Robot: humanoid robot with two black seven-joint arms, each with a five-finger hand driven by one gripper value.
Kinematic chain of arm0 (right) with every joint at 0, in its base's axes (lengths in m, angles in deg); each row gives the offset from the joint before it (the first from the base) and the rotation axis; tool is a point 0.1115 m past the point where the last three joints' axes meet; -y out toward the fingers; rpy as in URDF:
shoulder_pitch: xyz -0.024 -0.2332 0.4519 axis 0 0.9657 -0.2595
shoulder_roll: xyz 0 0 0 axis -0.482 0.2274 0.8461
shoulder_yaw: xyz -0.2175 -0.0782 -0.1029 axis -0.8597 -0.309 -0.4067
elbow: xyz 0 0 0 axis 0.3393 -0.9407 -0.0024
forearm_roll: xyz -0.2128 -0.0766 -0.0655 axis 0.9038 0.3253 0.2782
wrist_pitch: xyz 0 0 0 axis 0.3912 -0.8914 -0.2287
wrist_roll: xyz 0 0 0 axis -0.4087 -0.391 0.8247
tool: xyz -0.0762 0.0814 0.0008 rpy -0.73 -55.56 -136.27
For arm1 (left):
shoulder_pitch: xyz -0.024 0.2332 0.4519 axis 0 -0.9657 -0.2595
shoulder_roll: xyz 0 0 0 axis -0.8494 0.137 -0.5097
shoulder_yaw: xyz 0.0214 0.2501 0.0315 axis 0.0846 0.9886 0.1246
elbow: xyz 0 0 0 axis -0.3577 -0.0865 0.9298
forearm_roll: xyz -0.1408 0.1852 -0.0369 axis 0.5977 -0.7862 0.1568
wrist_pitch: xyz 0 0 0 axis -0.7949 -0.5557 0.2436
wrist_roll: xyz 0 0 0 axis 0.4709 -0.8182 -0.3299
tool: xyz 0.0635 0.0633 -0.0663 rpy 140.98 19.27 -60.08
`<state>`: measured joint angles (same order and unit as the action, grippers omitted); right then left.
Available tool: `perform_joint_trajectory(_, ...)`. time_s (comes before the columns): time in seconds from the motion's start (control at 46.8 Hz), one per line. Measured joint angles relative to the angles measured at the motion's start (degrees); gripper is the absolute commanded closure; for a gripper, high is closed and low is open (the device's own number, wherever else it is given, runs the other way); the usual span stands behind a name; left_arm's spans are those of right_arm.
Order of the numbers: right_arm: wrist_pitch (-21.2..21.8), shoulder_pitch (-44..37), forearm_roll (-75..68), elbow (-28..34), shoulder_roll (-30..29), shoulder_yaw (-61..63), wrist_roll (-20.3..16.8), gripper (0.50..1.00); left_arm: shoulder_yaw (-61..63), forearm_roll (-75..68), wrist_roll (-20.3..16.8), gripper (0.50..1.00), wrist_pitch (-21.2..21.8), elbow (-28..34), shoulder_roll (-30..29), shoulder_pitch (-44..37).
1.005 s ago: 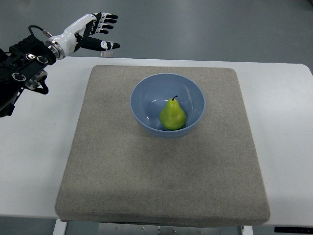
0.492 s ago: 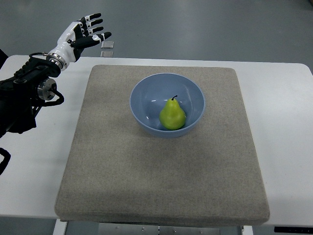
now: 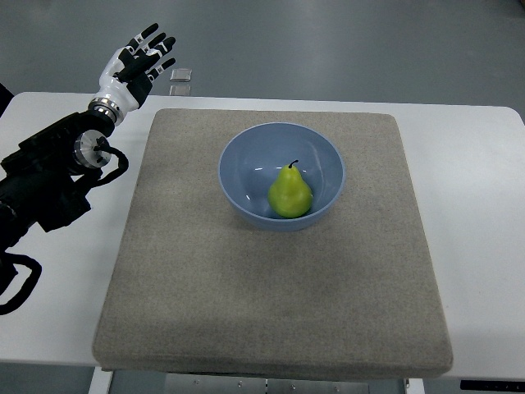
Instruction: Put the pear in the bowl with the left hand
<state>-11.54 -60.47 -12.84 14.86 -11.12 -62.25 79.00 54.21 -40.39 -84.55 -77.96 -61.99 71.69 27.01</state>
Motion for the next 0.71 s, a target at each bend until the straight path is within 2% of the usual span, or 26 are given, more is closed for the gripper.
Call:
perform_joint_trajectory(0.128,0.0,0.0,0.0,-0.01,0.0,0.0,0.0,0.574,-4.17,0.54,-0.04,0.604,-4.29,0.19,0.04,-0.95)
perform_joint_trajectory(0.171,0.0,-0.02,0.0,0.01,0.0,0.0,0.0,0.574,-4.31,0.5,-0.08,0.568,-4.55,0.18,0.05,-0.99)
perform_joint_trajectory(0.363,0.0,0.0,0.0,0.02,0.0,0.0,0.0,0.574,-4.44,-0.22,-0.1,0.542,-4.51,0.11,0.09,-1.0)
perform_joint_trajectory(0.428,0.0,0.0,0.0,0.02,0.0,0.0,0.0,0.574,-4.52,-0.23,-0.14,0.51,-4.47,0.13,0.03,-1.0)
perform_joint_trajectory(0.706,0.0,0.0,0.0,0.01,0.0,0.0,0.0,0.574,-4.53,-0.35,-0.19,0.506,-3.91,0.13,-0.82,-1.19)
